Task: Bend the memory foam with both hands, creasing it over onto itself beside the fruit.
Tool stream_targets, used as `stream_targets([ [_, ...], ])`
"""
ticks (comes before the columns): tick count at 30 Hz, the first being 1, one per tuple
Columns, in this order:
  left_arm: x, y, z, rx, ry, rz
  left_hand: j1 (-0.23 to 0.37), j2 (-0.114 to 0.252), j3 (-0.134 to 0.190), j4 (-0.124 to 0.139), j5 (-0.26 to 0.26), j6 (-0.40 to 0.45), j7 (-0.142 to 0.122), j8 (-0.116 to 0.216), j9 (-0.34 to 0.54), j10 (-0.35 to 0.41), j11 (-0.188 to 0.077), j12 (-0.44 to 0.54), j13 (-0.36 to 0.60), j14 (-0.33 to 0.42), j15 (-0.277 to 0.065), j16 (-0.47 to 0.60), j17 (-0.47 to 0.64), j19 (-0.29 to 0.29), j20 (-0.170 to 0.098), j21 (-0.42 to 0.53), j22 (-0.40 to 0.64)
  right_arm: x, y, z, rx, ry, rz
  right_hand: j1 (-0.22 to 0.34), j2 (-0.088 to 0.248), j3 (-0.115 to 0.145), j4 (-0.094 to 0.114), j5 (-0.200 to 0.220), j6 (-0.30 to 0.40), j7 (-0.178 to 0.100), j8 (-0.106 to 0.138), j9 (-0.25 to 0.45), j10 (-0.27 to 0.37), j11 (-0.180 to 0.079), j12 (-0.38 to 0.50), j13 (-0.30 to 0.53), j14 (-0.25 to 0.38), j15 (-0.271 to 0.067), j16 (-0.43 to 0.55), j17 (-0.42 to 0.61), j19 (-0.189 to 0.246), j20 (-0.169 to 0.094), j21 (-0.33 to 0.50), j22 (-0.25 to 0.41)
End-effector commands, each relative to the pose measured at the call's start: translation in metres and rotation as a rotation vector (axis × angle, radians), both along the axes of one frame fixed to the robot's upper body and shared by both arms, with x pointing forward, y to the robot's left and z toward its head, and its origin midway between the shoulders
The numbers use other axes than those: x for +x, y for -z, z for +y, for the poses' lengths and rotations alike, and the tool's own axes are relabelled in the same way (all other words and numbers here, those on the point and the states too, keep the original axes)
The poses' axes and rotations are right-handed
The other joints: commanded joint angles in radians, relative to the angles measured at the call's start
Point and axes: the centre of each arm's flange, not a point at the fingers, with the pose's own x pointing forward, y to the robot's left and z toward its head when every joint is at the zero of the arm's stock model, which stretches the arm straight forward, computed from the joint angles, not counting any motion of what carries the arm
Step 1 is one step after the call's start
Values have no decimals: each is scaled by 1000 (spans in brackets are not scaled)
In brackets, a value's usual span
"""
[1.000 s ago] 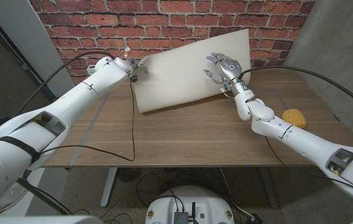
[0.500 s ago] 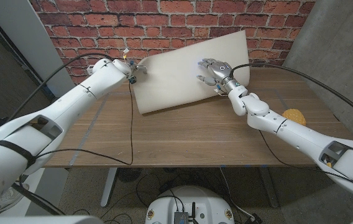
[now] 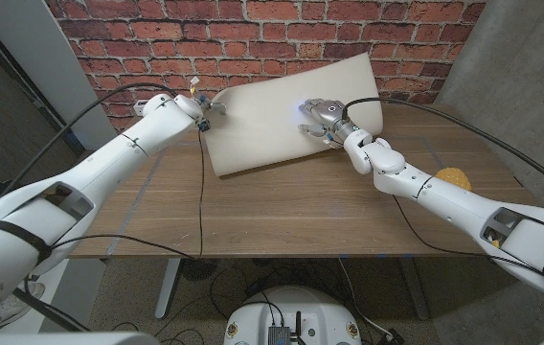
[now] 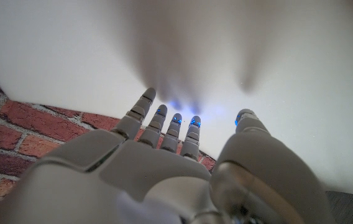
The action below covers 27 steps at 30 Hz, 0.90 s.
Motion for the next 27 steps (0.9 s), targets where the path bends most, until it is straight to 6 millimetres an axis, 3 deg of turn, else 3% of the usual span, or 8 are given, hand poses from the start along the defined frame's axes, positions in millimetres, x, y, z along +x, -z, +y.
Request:
stream_targets([
  [1, -8, 0, -2, 61, -53, -72, -18, 1, 0, 11, 1, 13, 29, 49, -5, -5, -6, 0, 4, 1, 1, 3, 4, -6, 1, 11, -1, 16, -1, 11, -36, 52, 48, 8, -13, 1, -11, -1, -8, 2, -4, 2, -4, 2, -8, 1, -4, -61, -6, 0, 2, 0, -6, 2],
  [9, -22, 1, -15, 177, -190, -213, -56, -23, -25, 19, -5, -27, 2, 17, -39, -23, -53, 0, 9, 3, -27, 4, 3, -21, 5, 17, -6, 31, 2, 19, -63, 105, 89, 24, -13, 9, -25, -1, -20, 7, -6, 2, -9, 2, -13, 2, -8, -67, -11, -4, 2, 0, -8, 2],
  [12, -24, 2, -15, 170, -190, -224, -71, -45, -49, 4, -8, -58, -10, 1, -55, -34, -68, 0, 12, 0, -42, 5, 4, -34, 8, 17, -9, 36, 3, 20, -65, 122, 107, 25, -13, 10, -27, -1, -26, 10, -6, 3, -14, 2, -16, 2, -12, -64, -13, -5, 2, 0, -9, 2],
  [14, -25, 4, -15, 168, -192, -242, -97, -62, -79, 1, -11, -126, -13, -33, -74, -49, -73, -2, 14, -10, -43, 5, 7, -47, 17, 15, -12, 39, 4, 20, -69, 131, 118, 24, -13, 10, -27, -2, -27, 12, -6, 3, -15, 2, -17, 2, -13, -64, -14, -4, 1, 0, -10, 3],
  [19, -32, 12, -15, 174, -185, -322, -169, -79, -146, -2, -11, -313, -66, -194, -185, -161, -66, -16, 5, -51, -43, 4, 7, -98, 37, 0, -20, 45, 9, 24, -94, 178, 129, 36, -12, 16, -38, -1, -36, 19, -6, 3, -23, 6, -22, 2, -21, -63, -19, -7, -1, 2, -12, 3],
  [22, -38, 17, -17, 208, -208, -394, -230, -107, -205, 1, -14, -423, -119, -310, -261, -246, -68, -17, -7, -101, -40, -3, 5, -143, 46, -20, -23, 50, 11, 24, -105, 200, 148, 41, -14, 19, -44, -1, -44, 24, -7, 3, -28, 10, -25, 3, -27, -61, -22, -8, -2, 3, -14, 3],
  [25, -45, 24, -20, 222, -274, -536, -320, -135, -277, 16, -19, -550, -142, -452, -357, -389, -71, -16, -29, -273, -24, -16, 3, -266, 28, -82, -25, 54, 12, 25, -115, 221, 161, 40, -14, 19, -44, -2, -48, 26, -7, 3, -32, 10, -27, 3, -29, -61, -23, -7, -4, 4, -15, 3],
  [27, -49, 26, -20, 212, -308, -606, -354, -152, -309, 15, -21, -600, -162, -512, -399, -442, -75, -12, -40, -338, -18, -15, 0, -326, 24, -114, -25, 58, 13, 26, -121, 228, 173, 41, -15, 19, -46, -2, -49, 27, -7, 3, -33, 9, -28, 3, -32, -59, -24, -7, -4, 4, -16, 3],
])
